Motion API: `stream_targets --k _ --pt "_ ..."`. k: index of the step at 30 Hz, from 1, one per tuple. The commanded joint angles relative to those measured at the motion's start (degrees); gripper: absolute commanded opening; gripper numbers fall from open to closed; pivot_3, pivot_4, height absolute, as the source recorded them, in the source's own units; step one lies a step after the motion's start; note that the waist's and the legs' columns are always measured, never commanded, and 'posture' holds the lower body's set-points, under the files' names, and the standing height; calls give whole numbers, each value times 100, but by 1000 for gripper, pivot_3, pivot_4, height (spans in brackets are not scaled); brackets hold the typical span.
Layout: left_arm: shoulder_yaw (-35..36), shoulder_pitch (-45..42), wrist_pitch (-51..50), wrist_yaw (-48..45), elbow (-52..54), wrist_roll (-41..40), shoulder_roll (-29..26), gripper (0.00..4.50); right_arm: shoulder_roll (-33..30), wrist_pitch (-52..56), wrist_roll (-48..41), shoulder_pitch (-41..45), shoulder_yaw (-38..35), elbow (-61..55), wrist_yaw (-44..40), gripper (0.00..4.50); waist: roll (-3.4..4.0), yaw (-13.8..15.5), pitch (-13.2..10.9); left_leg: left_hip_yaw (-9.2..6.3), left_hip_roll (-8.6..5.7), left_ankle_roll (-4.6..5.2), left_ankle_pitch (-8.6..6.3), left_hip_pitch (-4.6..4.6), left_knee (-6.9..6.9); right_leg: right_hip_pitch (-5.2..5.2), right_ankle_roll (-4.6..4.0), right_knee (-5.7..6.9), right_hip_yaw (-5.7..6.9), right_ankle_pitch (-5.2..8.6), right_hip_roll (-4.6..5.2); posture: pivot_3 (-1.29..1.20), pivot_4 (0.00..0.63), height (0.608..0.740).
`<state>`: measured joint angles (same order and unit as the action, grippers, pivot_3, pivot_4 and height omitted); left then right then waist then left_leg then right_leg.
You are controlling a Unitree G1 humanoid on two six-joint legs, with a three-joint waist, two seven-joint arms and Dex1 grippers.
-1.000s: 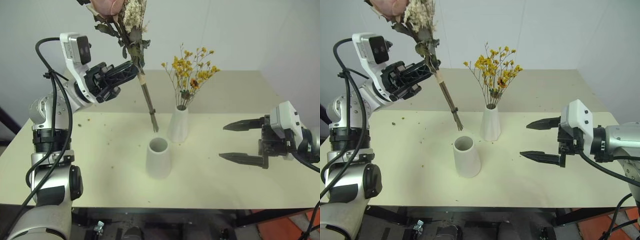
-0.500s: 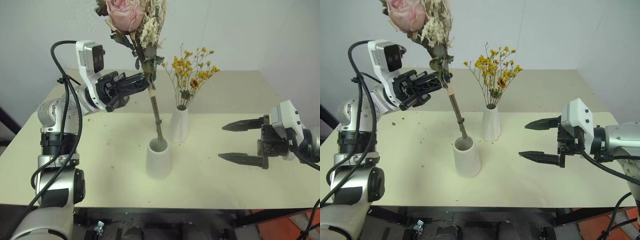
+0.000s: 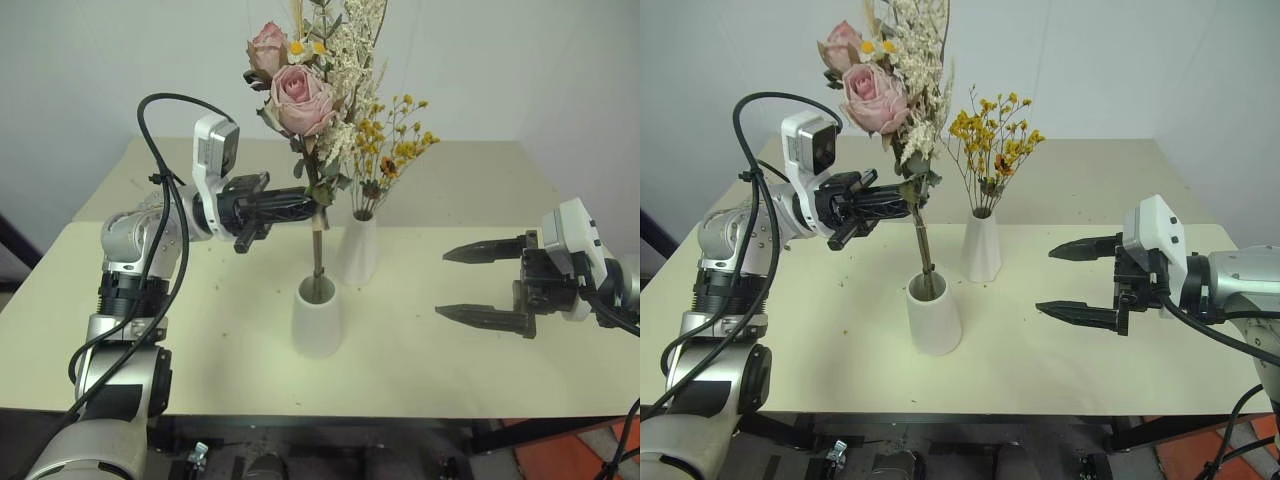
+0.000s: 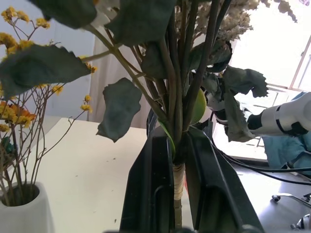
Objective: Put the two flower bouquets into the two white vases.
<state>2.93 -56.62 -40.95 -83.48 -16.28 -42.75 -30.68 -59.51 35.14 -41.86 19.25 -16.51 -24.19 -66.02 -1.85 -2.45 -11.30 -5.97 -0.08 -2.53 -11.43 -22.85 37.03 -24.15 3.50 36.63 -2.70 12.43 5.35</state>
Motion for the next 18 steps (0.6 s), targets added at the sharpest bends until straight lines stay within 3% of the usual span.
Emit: stream_targets --k 1,16,18 --pt "-96 163 319 -288 166 130 -20 148 -62 -80 7 30 -119 -73 44 4500 0 1 0 0 0 0 0 0 0 0 0 0 0 0 0 0 150 740" --pt "-144 531 435 -637 294 207 -70 148 -51 -145 225 4 -76 10 32 4500 0 5 0 0 1 0 0 -2 0 -1 0 -1 0 0 -1 0 150 740" --pt "-162 564 395 -640 373 216 -100 847 -41 -131 210 22 -98 21 32 4500 0 8 0 0 0 0 0 -2 0 -1 0 -2 0 0 0 0 150 740"
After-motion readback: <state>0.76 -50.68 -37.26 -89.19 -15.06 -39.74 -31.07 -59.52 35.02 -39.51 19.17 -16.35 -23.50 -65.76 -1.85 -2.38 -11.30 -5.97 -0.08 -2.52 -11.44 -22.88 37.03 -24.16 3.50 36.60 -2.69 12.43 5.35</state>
